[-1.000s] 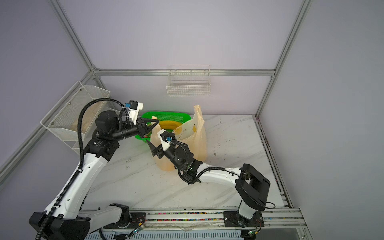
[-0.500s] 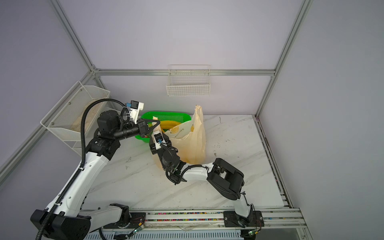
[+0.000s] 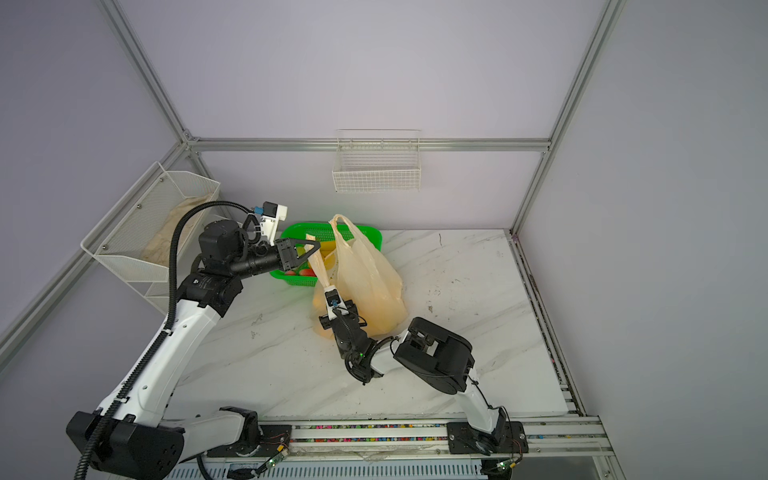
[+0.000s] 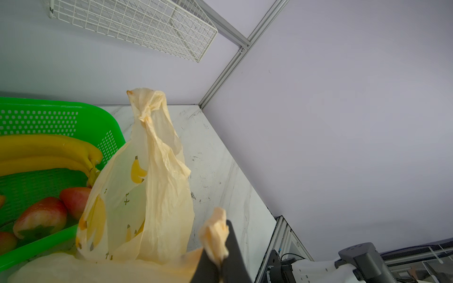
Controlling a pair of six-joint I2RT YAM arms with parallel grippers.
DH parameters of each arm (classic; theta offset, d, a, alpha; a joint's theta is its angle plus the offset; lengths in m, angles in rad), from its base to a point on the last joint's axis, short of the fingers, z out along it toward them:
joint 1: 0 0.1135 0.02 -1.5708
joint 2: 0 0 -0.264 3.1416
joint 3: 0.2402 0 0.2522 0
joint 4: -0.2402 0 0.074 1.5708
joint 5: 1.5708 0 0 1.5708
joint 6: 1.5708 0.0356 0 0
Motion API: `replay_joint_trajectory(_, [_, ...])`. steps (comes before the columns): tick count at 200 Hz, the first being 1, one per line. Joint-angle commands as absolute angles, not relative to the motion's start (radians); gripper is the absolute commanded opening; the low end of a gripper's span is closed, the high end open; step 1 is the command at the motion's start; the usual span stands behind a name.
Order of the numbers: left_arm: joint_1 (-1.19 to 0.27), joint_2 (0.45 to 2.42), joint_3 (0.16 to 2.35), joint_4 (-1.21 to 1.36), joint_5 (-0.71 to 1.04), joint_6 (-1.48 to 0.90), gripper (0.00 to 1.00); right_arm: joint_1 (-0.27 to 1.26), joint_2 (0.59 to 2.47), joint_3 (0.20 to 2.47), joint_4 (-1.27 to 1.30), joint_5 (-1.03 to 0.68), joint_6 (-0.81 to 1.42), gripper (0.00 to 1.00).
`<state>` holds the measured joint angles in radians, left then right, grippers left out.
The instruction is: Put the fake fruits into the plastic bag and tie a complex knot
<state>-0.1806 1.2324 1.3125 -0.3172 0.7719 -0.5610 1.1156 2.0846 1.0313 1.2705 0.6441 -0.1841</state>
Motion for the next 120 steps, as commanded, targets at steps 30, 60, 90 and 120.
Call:
replay_joint_trajectory(30, [-0.159, 1.219, 1.322, -0.268, 0.837, -0.497, 0.0, 1.113, 1.97, 1.017, 1.236, 0.612, -0.191, 0.13])
replay_joint_trajectory(60, [-0.147, 1.236, 1.321, -0.307, 0.879, -0.437, 0.0, 1.111, 1.853, 0.973, 1.202, 0.468, -0.219, 0.74])
replay_joint_trajectory(90, [-0.145, 1.255, 1.328, -0.31, 0.912, -0.439, 0.0, 1.085, 1.769, 0.963, 1.16, 0.318, -0.261, 0.92])
replay_joint_trajectory(120, [-0.146, 1.253, 1.331, -0.31, 0.932, -0.443, 0.0, 1.019, 1.79, 1.037, 1.091, 0.136, -0.254, 0.94])
